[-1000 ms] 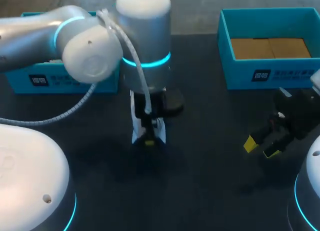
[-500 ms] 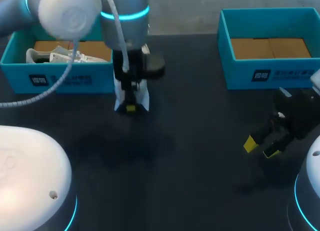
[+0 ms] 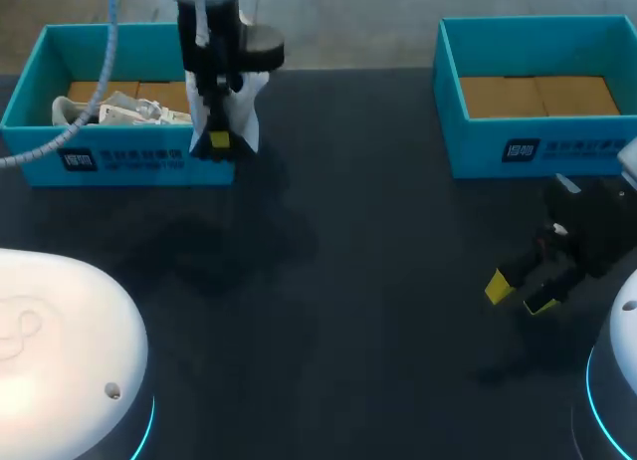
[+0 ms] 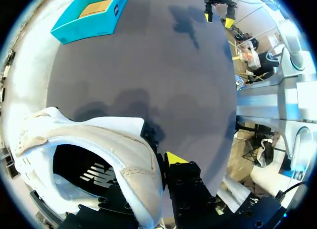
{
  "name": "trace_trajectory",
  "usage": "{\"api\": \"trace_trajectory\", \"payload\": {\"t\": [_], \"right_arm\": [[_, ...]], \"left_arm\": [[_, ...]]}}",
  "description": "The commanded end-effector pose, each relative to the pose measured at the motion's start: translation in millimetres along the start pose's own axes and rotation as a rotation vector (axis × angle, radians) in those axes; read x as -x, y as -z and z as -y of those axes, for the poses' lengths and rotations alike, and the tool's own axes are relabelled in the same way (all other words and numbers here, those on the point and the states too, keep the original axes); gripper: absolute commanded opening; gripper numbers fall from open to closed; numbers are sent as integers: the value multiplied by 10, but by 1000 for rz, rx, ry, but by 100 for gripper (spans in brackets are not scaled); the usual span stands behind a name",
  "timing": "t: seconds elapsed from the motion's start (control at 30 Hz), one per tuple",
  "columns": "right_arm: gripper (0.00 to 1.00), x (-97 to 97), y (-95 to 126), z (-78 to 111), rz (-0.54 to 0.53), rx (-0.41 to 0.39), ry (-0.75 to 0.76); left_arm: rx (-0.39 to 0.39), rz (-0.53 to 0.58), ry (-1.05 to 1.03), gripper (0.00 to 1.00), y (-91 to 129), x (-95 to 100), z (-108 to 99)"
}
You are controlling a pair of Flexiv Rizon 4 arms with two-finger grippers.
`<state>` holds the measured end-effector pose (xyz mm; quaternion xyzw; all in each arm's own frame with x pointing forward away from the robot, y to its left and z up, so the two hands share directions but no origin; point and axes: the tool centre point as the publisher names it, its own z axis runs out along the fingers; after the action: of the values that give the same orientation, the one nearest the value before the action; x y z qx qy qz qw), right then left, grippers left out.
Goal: Take the shoe out of the shoebox, open the shoe tongue, remove and reinsert the insole, then place the shoe into the shoebox
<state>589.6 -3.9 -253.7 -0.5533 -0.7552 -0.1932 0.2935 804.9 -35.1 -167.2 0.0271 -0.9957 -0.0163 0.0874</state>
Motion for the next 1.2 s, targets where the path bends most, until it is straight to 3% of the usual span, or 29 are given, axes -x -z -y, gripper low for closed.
{"api": "trace_trajectory", "payload": {"t": [0.03,0.43,0.9,1.2], "right_arm": [[100,-4,-6,9,3,1,-2],[100,-4,-6,9,3,1,-2],[100,-4,-6,9,3,1,-2],[100,-4,-6,9,3,1,-2]], "left_arm": [[4,0,-2,0,20,4,19],[4,0,-2,0,20,4,19],[-13,74,49,0,444,774,-701],[-5,68,59,0,504,1265,-1151]]}}
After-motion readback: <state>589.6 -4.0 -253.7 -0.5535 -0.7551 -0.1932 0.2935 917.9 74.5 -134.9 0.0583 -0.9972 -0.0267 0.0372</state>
